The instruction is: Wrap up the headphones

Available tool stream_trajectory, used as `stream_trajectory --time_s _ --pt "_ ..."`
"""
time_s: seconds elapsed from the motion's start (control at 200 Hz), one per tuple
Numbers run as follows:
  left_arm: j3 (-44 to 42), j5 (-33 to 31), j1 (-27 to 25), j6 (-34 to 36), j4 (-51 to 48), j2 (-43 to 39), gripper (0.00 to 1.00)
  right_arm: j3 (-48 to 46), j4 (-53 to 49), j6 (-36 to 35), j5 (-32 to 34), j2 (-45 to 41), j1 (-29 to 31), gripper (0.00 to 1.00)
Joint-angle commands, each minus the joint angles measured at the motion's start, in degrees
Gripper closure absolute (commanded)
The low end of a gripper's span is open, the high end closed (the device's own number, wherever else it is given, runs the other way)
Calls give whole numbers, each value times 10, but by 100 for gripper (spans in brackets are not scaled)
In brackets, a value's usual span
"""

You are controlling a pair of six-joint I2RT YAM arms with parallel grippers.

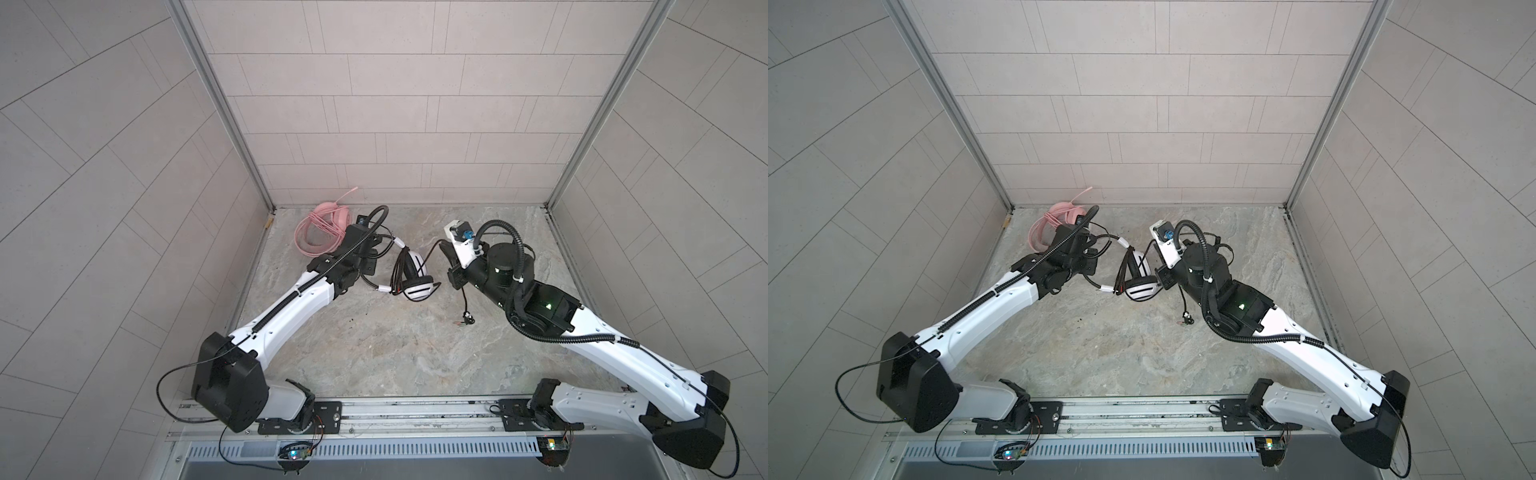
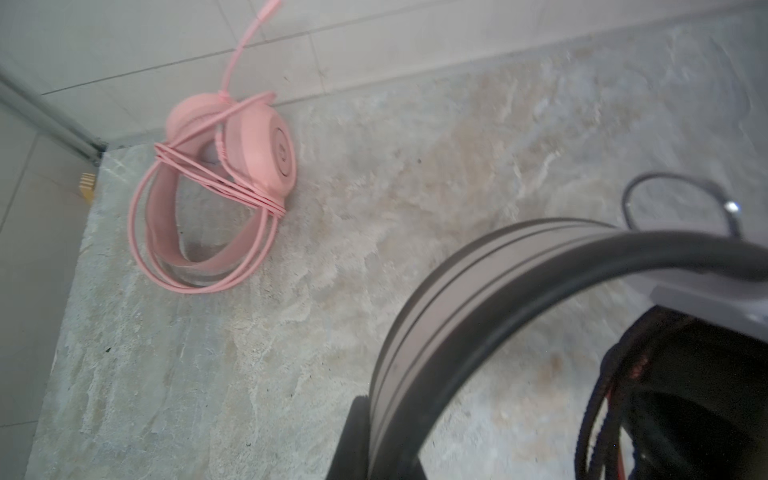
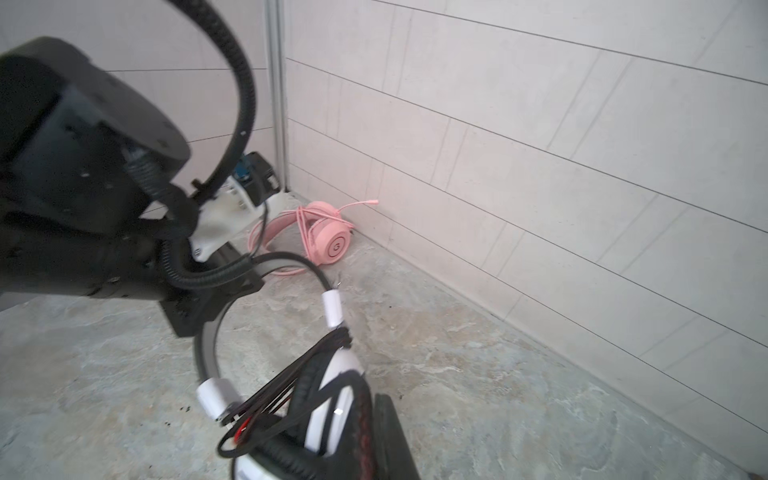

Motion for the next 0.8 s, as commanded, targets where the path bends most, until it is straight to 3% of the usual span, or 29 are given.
stream_trajectory --time_s 0.0,0.315,0.525,0.796 --pt "26 77 -30 47 -60 -25 100 13 20 20 -15 -12 -45 92" --pt "6 260 -34 100 -69 -68 100 -5 23 86 -92 25 -146 92" --pt "-3 295 -33 92 -30 -118 100 -34 23 96 -109 57 -157 91" --pt "14 368 -32 59 44 -168 100 -55 42 124 -202 108 -165 89"
